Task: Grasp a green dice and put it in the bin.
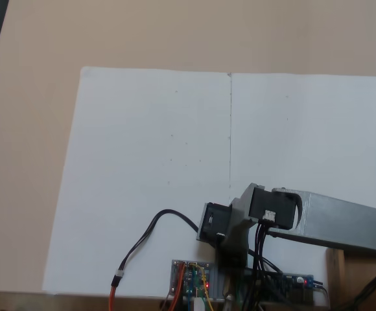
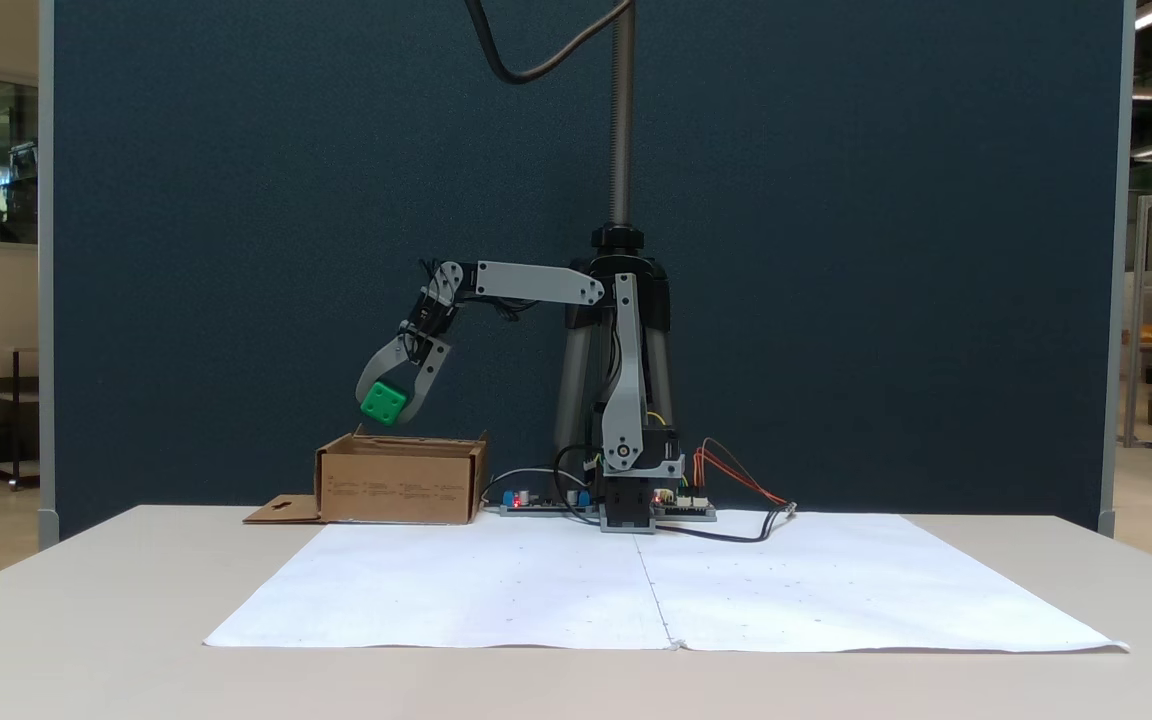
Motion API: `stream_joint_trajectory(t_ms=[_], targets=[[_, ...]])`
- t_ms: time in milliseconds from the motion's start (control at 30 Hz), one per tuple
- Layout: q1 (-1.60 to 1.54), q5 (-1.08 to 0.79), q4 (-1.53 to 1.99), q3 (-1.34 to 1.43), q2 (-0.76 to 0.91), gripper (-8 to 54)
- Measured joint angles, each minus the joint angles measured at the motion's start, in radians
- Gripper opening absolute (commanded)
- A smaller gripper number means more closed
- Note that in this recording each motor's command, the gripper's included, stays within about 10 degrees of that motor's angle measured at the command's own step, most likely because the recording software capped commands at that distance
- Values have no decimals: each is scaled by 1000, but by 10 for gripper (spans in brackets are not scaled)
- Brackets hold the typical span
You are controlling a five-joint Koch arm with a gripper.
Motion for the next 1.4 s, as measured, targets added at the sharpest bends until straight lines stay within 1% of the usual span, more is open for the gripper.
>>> stream_joint_trajectory(t_ms=[233, 267, 367, 400, 600, 667, 733, 833, 900, 1000, 1067, 1267, 1400], targets=[[8, -83, 141, 0, 0, 119], [8, -87, 153, 0, -2, 132], [18, -87, 169, 0, 0, 275], [20, -87, 170, -2, 0, 307], [23, -87, 170, -2, 0, 317], [21, -69, 169, -2, 0, 374], [-9, 2, 169, -29, -2, 377], [-140, 112, 169, -132, 9, 378], [-278, 190, 169, -137, 46, 381], [-492, 293, 169, -138, 115, 429], [-635, 316, 167, -138, 132, 444], [-1068, 322, 130, -124, 135, 439], [-1351, 324, -9, 92, 133, 432]])
